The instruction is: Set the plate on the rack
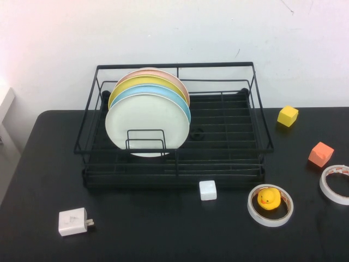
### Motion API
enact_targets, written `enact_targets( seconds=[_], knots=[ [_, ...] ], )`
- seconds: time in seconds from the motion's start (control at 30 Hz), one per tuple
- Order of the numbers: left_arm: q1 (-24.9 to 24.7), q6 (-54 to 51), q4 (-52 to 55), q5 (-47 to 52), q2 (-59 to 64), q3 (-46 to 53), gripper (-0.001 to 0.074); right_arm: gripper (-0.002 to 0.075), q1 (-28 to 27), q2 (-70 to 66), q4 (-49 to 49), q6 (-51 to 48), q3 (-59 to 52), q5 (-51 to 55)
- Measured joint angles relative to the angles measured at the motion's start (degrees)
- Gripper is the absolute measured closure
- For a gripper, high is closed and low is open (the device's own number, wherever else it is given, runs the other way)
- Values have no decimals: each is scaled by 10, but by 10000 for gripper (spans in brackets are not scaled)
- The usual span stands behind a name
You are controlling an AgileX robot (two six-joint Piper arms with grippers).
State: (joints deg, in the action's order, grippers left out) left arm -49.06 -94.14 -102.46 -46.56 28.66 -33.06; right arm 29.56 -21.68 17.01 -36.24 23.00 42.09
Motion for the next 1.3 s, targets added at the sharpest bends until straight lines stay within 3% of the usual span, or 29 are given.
enact_targets(
  seconds=[0.27, 0.67, 1.17, 1.3],
  knots=[
    [-1, 33, 0, 47, -52, 51, 736, 728, 0, 1, 12, 8, 0, 19],
    [-1, 40, 0, 55, -52, 52, 736, 728, 0, 1, -32, 30, -5, -42],
    [-1, 41, 0, 58, -58, 56, 736, 728, 0, 1, -36, 31, -5, -40],
    [46, 41, 0, 88, -90, 72, 736, 728, 0, 1, -36, 31, -5, -40]
  ],
)
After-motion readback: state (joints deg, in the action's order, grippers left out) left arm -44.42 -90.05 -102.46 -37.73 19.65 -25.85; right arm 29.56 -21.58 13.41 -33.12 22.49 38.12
